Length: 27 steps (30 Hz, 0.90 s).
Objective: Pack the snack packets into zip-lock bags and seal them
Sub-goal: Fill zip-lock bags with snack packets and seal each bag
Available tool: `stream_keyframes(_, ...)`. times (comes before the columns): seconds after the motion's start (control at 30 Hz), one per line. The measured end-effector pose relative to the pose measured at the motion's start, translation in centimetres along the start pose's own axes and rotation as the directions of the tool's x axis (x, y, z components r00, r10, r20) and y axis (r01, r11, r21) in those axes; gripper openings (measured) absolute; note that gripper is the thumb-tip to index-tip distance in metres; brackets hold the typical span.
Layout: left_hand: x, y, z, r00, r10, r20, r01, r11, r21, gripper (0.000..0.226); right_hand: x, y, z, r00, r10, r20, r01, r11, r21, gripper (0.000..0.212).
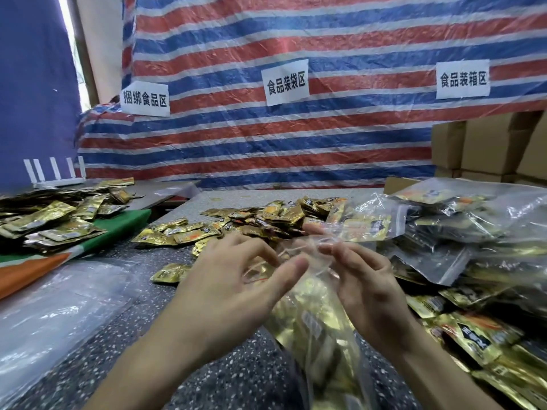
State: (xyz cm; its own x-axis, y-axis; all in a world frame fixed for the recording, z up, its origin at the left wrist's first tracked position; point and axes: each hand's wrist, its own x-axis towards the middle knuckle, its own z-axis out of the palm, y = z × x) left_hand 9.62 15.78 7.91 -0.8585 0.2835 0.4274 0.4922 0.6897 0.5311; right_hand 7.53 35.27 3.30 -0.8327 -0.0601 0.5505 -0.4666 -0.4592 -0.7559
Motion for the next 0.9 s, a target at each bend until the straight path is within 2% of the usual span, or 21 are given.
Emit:
stream_keyframes(0.1,-1.6,-0.2,0.5,0.985,-0.097,0.140,0.100,0.995,-0.013,0.068,-0.1,0.1,0.1,1.000,0.001,-0.007,0.000,0.999,0.045,0.038)
stream_keyframes(0.13,-1.8,-0.2,0.8,0.982,-0.127,0.140,0.129,0.992,0.000,0.063,-0.2,0.2,0.1,1.000,0.000,-0.014,0.001,0.999,0.038,0.040)
stream_keyframes(0.23,-1.7,-0.7,1.4,0.982,-0.187,0.016,0.187,0.982,0.006,0.035,-0.3,0.4,0.3,0.999,-0.004,-0.040,0.004,1.000,0.003,0.043)
stream_keyframes(0.3,-0.9,-1.3,1.4,0.974,-0.227,0.003,0.222,0.950,-0.218,0.012,-0.3,0.3,0.1,0.999,0.015,-0.035,-0.014,1.000,0.018,0.048)
stream_keyframes(0.37,-0.1,-1.9,1.1,0.976,-0.218,0.008,0.200,0.878,-0.435,0.025,-0.2,0.3,-0.2,1.000,0.031,0.000,-0.031,0.999,0.022,0.043)
stream_keyframes(0.47,1.4,-2.2,0.3,0.993,-0.116,0.015,0.099,0.774,-0.625,0.031,-0.1,0.0,-0.7,0.997,0.039,0.060,-0.043,0.998,0.053,0.036)
stream_keyframes(0.6,3.2,-2.1,0.0,0.999,0.032,0.013,-0.012,0.668,-0.744,0.025,0.2,-0.2,-1.6,0.998,0.041,-0.049,-0.034,0.992,0.124,0.009)
stream_keyframes(0.63,3.4,-2.0,0.1,0.999,0.047,0.019,-0.015,0.639,-0.769,0.018,0.4,-0.2,-1.8,0.994,0.052,-0.092,-0.041,0.992,0.118,0.012)
stream_keyframes(0.73,3.5,-2.0,0.8,0.998,0.058,0.015,-0.020,0.559,-0.829,0.012,0.6,0.1,-2.2,0.983,0.107,-0.151,-0.114,0.993,-0.033,0.048)
stream_keyframes(0.77,3.5,-2.2,1.1,0.999,0.036,0.001,-0.019,0.551,-0.835,0.015,0.6,0.1,-2.0,0.982,0.121,-0.147,-0.139,0.984,-0.113,0.052)
stream_keyframes(0.83,3.5,-2.7,1.4,0.998,-0.025,-0.055,-0.031,0.559,-0.829,0.019,0.5,0.1,-1.6,0.984,0.108,-0.141,-0.140,0.960,-0.241,0.033)
stream_keyframes(0.9,3.1,-3.4,1.6,0.990,-0.070,-0.119,-0.064,0.527,-0.847,0.022,0.4,0.1,-1.4,0.981,0.059,-0.184,-0.111,0.951,-0.287,0.018)
